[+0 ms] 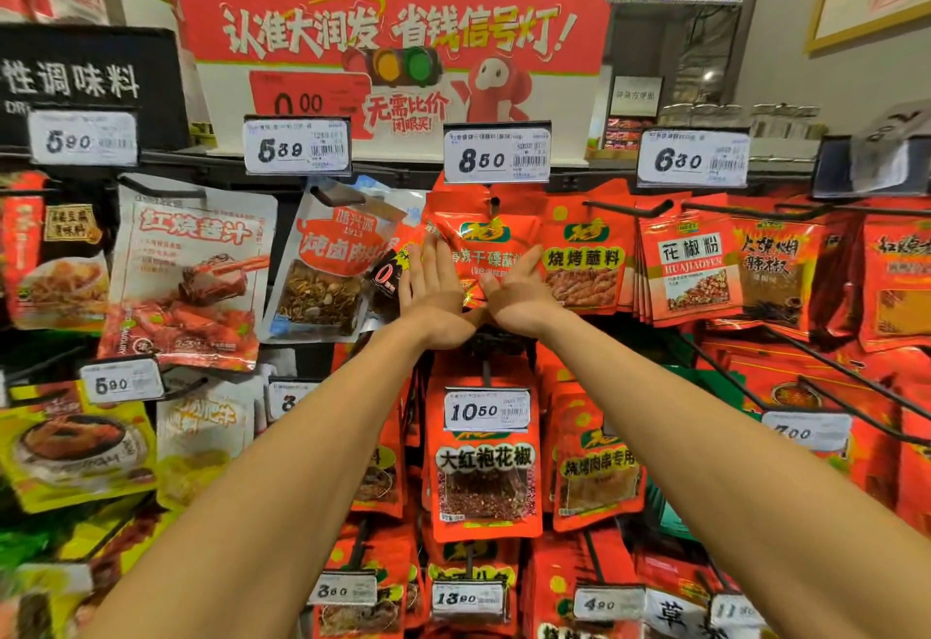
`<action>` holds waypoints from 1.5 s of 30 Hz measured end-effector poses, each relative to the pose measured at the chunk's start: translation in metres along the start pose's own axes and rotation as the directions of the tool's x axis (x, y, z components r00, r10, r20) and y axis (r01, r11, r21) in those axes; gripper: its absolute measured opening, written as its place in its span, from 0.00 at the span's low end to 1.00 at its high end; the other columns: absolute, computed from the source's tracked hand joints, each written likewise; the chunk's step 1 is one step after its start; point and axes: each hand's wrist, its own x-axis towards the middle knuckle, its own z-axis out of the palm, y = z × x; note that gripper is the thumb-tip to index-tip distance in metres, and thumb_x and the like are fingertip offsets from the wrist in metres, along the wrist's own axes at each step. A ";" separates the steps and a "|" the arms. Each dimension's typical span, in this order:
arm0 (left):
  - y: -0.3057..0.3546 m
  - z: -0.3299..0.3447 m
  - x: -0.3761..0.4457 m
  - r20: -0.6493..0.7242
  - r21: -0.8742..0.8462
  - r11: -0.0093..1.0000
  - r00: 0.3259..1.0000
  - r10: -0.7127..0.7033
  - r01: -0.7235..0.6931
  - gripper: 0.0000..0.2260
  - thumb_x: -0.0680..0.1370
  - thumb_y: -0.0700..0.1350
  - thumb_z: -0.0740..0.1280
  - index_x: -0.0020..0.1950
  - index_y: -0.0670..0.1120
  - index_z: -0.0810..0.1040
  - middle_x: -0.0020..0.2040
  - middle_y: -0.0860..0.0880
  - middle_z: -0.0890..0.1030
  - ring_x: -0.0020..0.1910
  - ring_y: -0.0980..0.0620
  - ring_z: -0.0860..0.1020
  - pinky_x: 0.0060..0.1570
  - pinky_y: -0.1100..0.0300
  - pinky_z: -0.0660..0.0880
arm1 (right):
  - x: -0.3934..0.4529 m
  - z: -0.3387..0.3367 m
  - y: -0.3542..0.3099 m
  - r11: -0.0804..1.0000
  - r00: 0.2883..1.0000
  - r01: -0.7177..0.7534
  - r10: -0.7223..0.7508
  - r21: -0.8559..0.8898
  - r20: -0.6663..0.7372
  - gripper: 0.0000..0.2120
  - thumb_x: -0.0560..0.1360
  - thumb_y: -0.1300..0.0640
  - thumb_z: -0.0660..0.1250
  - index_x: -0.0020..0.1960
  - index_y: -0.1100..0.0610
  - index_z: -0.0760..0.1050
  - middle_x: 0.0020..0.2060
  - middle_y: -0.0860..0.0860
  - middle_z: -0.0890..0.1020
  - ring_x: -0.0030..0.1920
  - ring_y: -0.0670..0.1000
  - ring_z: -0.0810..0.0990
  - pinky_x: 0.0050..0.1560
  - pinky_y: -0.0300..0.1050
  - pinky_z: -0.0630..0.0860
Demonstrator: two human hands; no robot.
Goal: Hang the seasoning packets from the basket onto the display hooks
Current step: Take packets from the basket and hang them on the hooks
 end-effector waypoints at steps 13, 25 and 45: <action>-0.001 -0.025 -0.038 -0.174 -0.317 0.943 0.984 0.049 -0.103 0.40 0.77 0.51 0.73 0.82 0.45 0.55 0.82 0.44 0.57 0.81 0.45 0.55 0.79 0.45 0.56 | -0.041 -0.039 0.014 0.991 0.994 0.082 -0.073 0.102 -0.084 0.24 0.83 0.49 0.60 0.76 0.56 0.64 0.70 0.55 0.76 0.70 0.60 0.73 0.72 0.53 0.68; 0.035 -0.050 -0.125 -0.323 -0.570 0.822 0.923 -0.208 -0.014 0.07 0.80 0.47 0.68 0.48 0.48 0.84 0.46 0.51 0.85 0.45 0.53 0.82 0.49 0.57 0.77 | -0.128 -0.108 0.055 0.838 0.990 0.091 -0.019 0.538 -0.139 0.08 0.81 0.60 0.64 0.45 0.57 0.79 0.32 0.52 0.84 0.29 0.51 0.82 0.28 0.41 0.77; 0.124 0.242 -0.394 0.711 -0.526 0.032 0.461 -0.531 0.850 0.05 0.81 0.43 0.65 0.49 0.47 0.81 0.41 0.47 0.83 0.36 0.51 0.79 0.36 0.60 0.74 | -0.352 -0.043 0.409 0.570 0.679 -0.734 0.597 0.370 0.427 0.08 0.79 0.63 0.63 0.44 0.63 0.78 0.27 0.55 0.80 0.23 0.51 0.78 0.24 0.39 0.73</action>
